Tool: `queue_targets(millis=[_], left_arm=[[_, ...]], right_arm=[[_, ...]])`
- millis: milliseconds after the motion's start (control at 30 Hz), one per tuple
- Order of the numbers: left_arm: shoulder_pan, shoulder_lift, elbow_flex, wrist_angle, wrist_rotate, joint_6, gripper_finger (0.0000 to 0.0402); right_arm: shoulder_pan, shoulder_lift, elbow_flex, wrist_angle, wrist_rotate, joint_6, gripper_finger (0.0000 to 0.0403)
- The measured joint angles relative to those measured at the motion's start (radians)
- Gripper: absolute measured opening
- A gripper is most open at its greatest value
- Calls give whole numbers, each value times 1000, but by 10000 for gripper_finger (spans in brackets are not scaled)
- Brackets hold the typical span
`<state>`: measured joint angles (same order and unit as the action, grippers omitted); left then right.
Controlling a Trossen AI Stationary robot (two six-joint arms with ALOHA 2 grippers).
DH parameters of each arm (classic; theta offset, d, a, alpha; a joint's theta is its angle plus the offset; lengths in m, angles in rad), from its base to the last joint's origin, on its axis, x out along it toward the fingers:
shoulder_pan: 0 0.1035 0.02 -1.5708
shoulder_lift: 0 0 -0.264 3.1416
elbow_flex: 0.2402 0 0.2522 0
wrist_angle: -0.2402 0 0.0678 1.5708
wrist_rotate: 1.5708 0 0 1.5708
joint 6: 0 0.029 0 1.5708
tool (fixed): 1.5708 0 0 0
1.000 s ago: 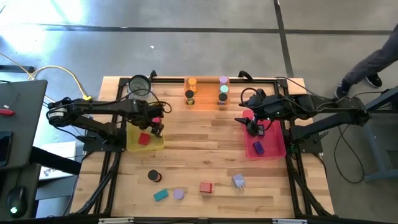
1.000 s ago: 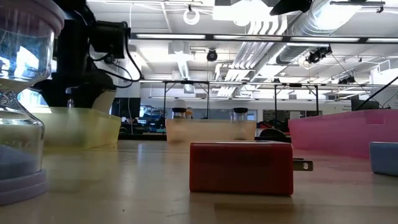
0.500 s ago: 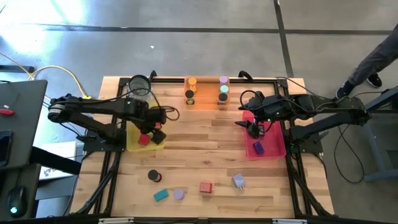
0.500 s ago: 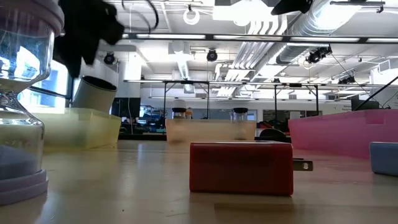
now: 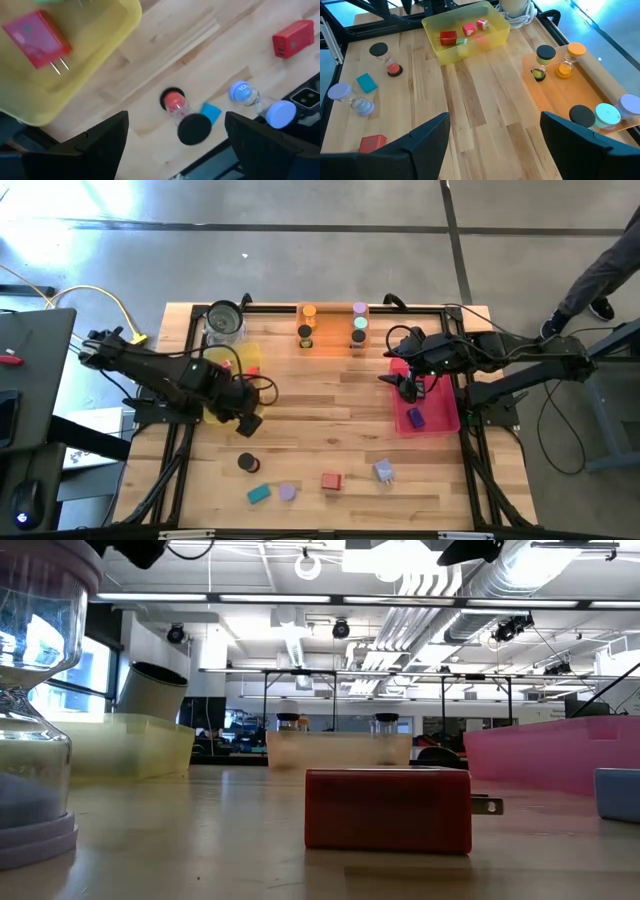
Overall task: Pick & Place Office items
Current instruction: Put the black hourglass in the orange bin
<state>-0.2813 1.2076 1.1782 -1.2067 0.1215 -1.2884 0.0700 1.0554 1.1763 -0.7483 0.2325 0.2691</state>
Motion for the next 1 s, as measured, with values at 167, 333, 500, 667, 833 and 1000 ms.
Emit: queue_targets(millis=[167, 333, 500, 667, 833, 1000], left_arm=[[-65, 0, 0, 37, 6, -137, 322], [-106, 8, 0, 57, 0, -227, 322], [-132, 33, -1, 72, 45, -174, 321], [-131, 33, -1, 89, 139, -231, 316], [-137, 33, -1, 89, 140, -418, 314], [-171, 44, -1, 89, 92, -547, 314]], right_arm=[[0, 0, 0, 0, 0, 5, 300], [0, 0, 0, -10, 0, 22, 300], [0, 0, 0, -14, 0, 23, 300], [0, 0, 0, -14, -1, 23, 300], [0, 0, 0, -15, -1, 23, 300], [0, 0, 0, -58, 0, 18, 300]])
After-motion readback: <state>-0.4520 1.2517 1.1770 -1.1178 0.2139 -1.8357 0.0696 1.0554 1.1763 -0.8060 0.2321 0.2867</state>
